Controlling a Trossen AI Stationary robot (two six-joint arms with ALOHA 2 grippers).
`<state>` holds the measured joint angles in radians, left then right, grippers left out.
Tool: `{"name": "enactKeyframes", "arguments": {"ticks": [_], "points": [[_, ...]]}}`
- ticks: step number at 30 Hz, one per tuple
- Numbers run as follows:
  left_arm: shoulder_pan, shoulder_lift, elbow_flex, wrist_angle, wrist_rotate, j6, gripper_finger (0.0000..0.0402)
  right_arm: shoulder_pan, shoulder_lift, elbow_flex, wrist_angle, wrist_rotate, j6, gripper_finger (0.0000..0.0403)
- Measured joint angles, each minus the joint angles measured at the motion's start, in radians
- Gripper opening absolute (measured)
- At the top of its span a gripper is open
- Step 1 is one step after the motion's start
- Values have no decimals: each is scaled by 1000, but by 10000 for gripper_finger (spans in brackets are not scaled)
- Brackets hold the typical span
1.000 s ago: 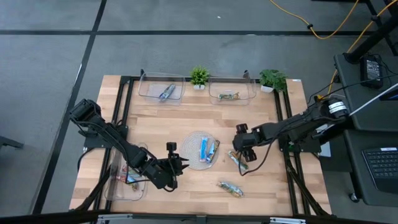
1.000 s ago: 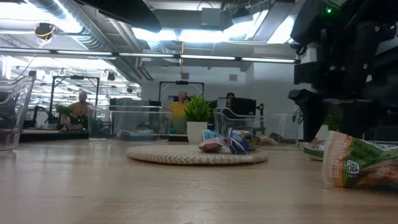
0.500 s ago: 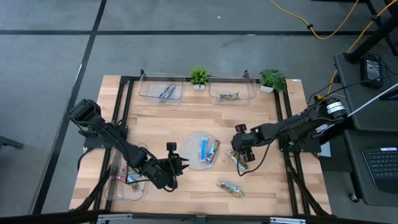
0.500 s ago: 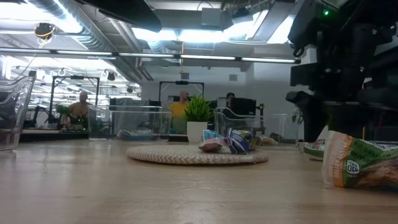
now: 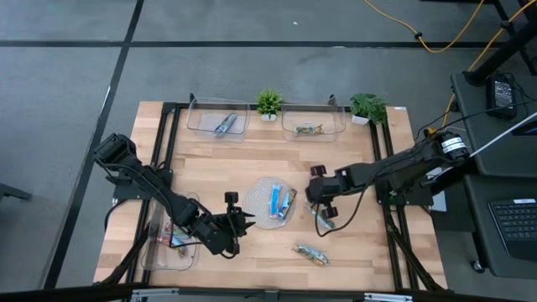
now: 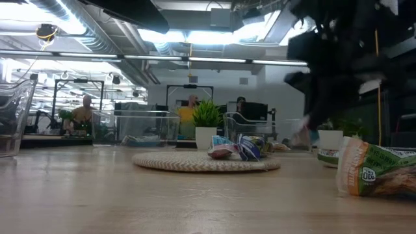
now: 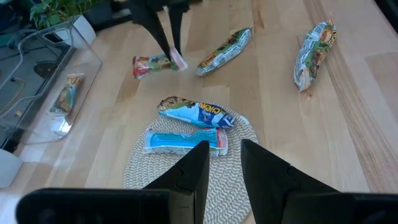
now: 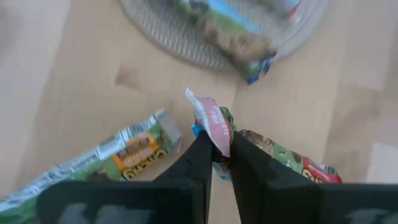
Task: Pick and place Granola Bars by type
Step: Put the red granola bar into the bottom transparent bin
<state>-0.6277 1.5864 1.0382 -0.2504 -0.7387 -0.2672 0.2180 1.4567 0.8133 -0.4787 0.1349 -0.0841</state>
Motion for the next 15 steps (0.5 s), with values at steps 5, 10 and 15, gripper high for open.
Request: {"name": "enactKeyframes", "arguments": {"ticks": [5, 10, 15], "points": [[0, 0, 0, 0, 0, 0, 86, 0, 0, 126, -131, 2, 13, 48], [1, 0, 0, 0, 0, 0, 86, 0, 0, 248, -223, 6, 75, 46], [11, 0, 0, 16, -6, 1, 86, 1, -6, 340, -239, 6, 101, 45]]}}
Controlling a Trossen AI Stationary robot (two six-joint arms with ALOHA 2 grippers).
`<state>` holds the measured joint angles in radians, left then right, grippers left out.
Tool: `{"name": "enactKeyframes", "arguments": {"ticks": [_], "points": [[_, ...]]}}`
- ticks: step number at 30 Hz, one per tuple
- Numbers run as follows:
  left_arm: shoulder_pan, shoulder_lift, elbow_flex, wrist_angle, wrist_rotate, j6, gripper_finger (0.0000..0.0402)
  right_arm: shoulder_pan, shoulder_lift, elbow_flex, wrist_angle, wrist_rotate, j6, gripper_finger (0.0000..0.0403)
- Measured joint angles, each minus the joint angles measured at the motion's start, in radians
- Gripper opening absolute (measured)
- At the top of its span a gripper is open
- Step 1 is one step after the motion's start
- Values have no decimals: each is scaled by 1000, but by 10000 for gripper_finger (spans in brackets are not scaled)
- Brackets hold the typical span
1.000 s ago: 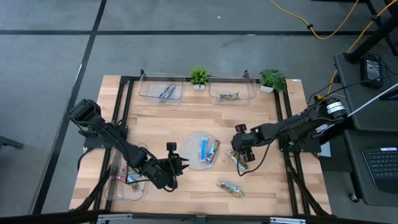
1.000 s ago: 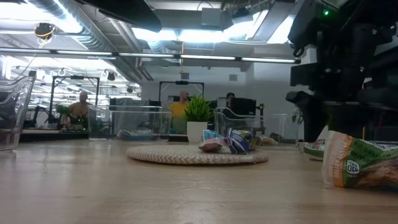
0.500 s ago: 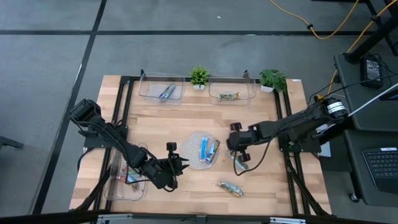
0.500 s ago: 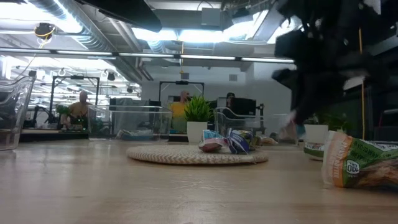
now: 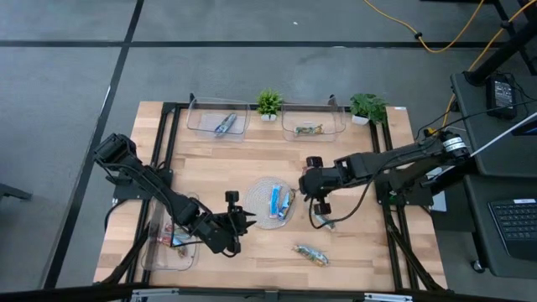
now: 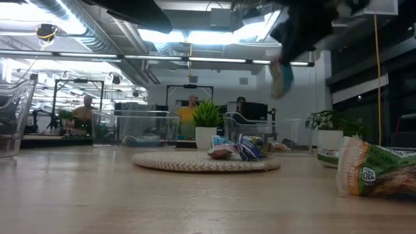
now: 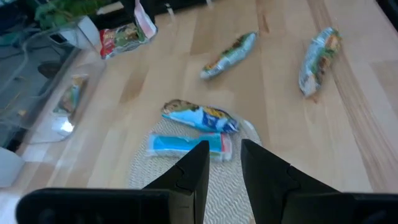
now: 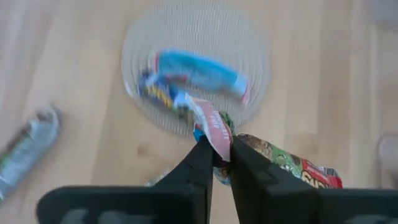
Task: Pick and place Granola Bars by type
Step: Put the red granola bar into the bottom transparent bin
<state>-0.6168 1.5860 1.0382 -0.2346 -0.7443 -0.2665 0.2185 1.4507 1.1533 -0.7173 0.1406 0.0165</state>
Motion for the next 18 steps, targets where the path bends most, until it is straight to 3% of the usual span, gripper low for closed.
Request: {"name": "enactKeyframes", "arguments": {"ticks": [12, 18], "points": [[28, 0, 0, 162, -39, 200, 86, 55, -7, 156, -6, -12, -37, 45], [68, 0, 0, 236, 7, 295, 86, 90, -61, 181, -6, -5, -48, 45]]}}
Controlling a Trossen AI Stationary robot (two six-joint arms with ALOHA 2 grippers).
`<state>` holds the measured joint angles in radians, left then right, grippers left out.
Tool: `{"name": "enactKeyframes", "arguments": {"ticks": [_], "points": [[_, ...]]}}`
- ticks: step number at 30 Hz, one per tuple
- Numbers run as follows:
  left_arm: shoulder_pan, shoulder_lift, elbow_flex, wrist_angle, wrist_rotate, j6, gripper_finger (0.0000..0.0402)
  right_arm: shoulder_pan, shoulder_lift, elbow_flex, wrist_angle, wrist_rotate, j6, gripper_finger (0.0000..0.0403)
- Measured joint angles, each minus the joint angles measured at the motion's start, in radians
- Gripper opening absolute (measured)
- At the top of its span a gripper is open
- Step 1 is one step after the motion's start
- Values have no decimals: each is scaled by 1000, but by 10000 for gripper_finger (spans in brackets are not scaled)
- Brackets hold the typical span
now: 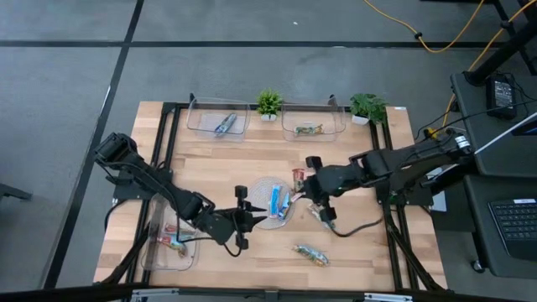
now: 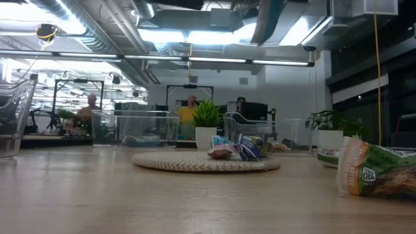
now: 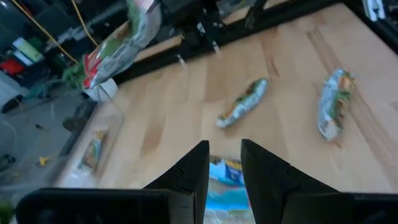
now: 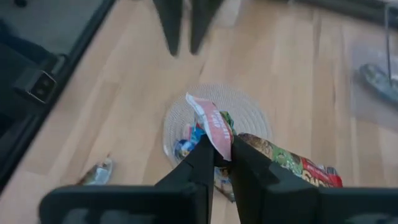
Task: Pick and place Granola Bars by type
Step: Put the red granola bar into the bottom transparent bin
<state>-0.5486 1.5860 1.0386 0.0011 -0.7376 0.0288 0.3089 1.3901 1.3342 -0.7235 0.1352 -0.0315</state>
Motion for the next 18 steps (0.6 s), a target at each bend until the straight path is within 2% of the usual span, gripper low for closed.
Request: {"name": "enactKeyframes", "arguments": {"ticks": [8, 14, 18], "points": [[44, 0, 0, 181, 8, 209, 86, 15, -112, 0, 58, 35, -16, 45], [54, 0, 0, 332, 51, 385, 88, 16, -151, 0, 165, -75, -57, 45], [52, 0, 0, 385, 55, 482, 110, 17, -157, 0, 224, -170, -64, 45]]}}
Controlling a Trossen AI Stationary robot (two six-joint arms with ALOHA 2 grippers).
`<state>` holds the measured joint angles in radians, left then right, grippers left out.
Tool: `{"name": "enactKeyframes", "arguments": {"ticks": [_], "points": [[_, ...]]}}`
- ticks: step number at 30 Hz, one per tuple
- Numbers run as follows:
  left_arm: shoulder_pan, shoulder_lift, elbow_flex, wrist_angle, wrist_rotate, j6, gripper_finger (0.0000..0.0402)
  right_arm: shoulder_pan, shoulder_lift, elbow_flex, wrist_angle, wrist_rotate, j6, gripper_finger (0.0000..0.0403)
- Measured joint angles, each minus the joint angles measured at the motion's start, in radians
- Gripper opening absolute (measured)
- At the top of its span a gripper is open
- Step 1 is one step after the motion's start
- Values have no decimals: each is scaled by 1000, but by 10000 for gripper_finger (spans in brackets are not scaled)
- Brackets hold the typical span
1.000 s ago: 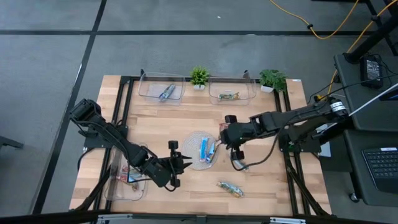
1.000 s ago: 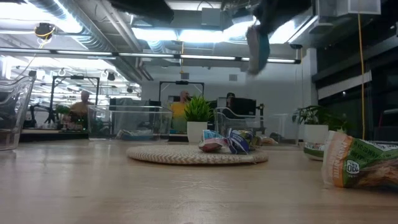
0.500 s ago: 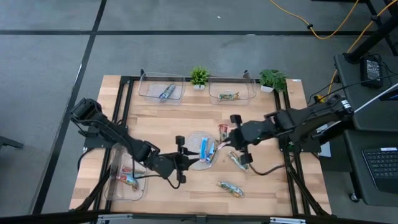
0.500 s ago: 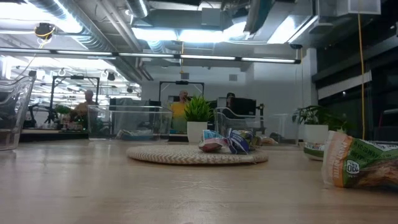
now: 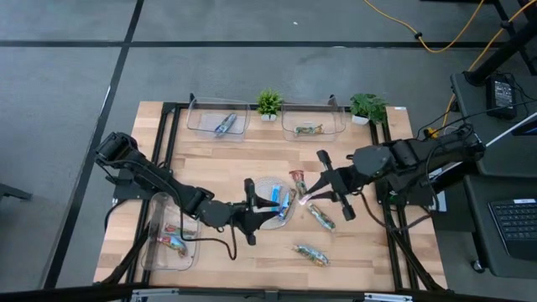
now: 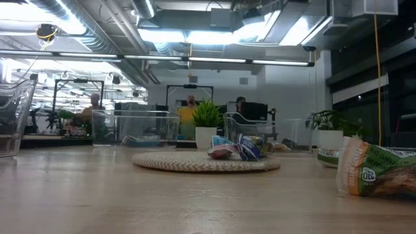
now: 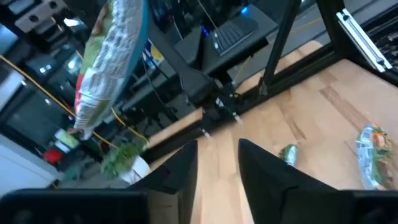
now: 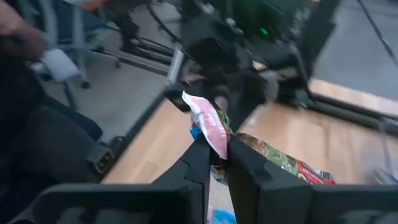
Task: Pick and place Granola Bars by type
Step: Put the red granola bar into the bottom transparent bin
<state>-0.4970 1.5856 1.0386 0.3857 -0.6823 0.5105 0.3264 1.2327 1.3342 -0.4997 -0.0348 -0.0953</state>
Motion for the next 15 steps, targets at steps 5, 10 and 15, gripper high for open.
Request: {"name": "enactKeyframes", "arguments": {"ticks": [5, 10, 15], "points": [[-1, 0, 1, 25, 1, 61, 164, 0, 1, 0, 44, -74, -18, 45], [-1, 0, 36, 46, -4, 95, 218, 0, 2, 0, 64, -92, -19, 45], [-1, 0, 59, 77, -11, 133, 247, 0, 2, 0, 82, -100, -22, 45]]}}
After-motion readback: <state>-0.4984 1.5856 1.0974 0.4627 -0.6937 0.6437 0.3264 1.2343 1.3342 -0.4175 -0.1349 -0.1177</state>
